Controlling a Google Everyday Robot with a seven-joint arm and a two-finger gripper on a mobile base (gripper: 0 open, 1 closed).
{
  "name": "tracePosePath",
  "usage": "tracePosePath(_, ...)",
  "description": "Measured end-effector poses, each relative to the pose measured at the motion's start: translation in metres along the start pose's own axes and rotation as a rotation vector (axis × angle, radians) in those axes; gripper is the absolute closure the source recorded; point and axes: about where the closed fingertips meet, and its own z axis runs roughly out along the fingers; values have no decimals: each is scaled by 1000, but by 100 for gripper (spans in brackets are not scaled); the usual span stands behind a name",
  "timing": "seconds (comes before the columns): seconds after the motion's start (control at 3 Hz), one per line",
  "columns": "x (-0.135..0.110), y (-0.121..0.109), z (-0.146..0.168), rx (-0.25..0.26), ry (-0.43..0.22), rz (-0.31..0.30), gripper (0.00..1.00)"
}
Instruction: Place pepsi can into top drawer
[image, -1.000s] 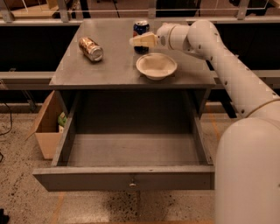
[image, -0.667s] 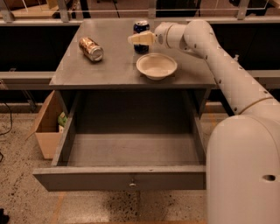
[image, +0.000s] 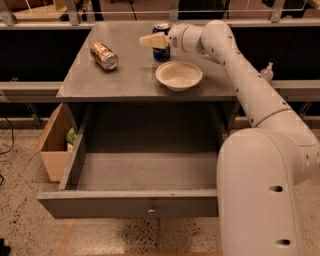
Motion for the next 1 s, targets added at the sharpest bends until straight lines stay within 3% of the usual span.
tracePosePath(0.67,1,0,11,-17,-6,1,64)
tracePosePath(1.0,-12,3,0,-50,-36,6,87)
